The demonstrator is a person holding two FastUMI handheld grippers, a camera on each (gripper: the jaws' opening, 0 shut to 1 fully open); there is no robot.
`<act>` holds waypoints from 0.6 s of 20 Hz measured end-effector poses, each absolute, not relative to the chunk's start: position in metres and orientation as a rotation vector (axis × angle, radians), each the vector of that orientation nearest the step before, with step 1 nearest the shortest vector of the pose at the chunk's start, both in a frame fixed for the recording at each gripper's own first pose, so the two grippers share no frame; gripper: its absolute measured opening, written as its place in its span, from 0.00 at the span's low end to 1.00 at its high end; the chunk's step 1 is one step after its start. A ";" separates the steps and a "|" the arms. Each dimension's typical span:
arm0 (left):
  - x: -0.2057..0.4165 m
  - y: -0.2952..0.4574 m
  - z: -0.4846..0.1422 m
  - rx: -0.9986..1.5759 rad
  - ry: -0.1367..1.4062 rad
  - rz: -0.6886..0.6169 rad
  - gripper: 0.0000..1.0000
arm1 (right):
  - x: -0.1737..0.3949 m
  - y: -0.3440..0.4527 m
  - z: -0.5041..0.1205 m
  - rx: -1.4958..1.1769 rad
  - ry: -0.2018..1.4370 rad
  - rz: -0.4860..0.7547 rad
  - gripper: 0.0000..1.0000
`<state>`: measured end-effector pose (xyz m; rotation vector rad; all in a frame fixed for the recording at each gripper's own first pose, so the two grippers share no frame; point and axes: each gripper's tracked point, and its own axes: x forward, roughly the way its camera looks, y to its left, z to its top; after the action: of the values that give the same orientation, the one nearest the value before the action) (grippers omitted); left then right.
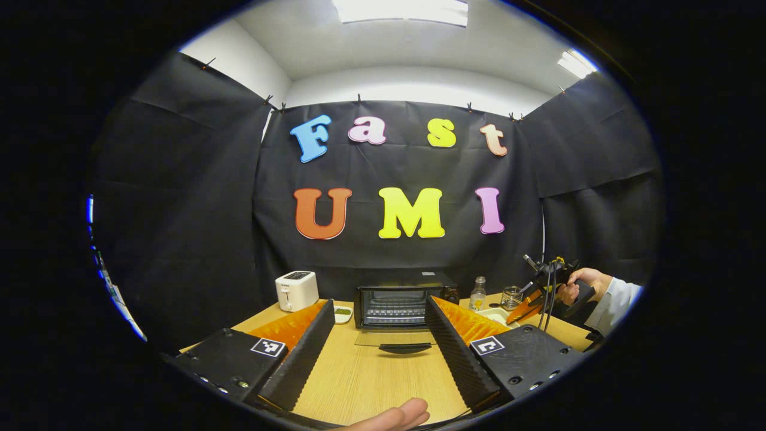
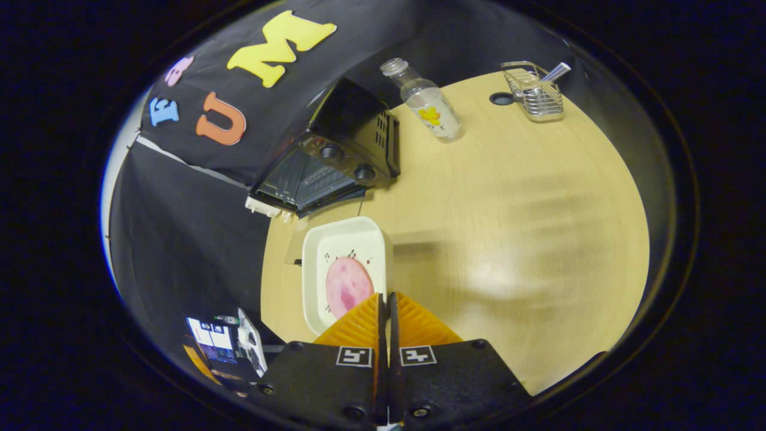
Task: Open the electric oven with the left hand, put the food in, and close the electric oven.
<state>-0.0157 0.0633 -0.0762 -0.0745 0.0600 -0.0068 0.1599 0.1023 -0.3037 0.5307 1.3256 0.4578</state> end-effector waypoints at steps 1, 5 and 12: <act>-0.017 0.066 -0.079 -0.079 0.061 -0.003 0.96 | 0.163 0.110 -0.304 0.552 1.322 0.441 0.04; -0.017 0.072 -0.088 -0.077 0.066 0.003 0.95 | 0.176 0.145 -0.310 0.635 1.311 0.387 0.04; -0.012 0.083 -0.109 -0.031 0.093 0.070 0.95 | 0.206 0.204 -0.331 0.694 1.261 0.344 0.04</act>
<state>-0.0122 0.0829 -0.1091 -0.0310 0.0927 0.0699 0.2061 0.2042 -0.3310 0.6945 1.2613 0.3439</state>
